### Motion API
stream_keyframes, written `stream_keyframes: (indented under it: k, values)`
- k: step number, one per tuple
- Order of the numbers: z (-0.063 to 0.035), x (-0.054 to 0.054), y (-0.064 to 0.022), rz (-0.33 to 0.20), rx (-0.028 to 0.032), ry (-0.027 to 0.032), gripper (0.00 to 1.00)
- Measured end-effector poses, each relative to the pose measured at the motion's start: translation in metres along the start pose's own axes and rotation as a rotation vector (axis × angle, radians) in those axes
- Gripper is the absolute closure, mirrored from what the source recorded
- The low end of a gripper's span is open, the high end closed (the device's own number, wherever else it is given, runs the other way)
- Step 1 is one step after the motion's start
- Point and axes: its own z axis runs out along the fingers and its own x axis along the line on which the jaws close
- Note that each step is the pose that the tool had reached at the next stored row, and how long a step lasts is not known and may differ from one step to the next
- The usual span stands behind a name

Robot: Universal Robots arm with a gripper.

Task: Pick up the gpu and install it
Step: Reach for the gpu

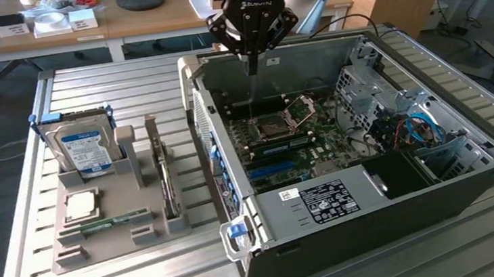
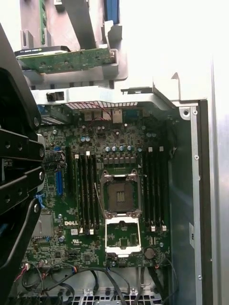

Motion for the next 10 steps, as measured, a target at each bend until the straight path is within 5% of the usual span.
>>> stream_keyframes:
  k: [10]
  values:
    - [-0.0001,0.0028,-0.0002,0.000,-0.0001,-0.0001,0.89]
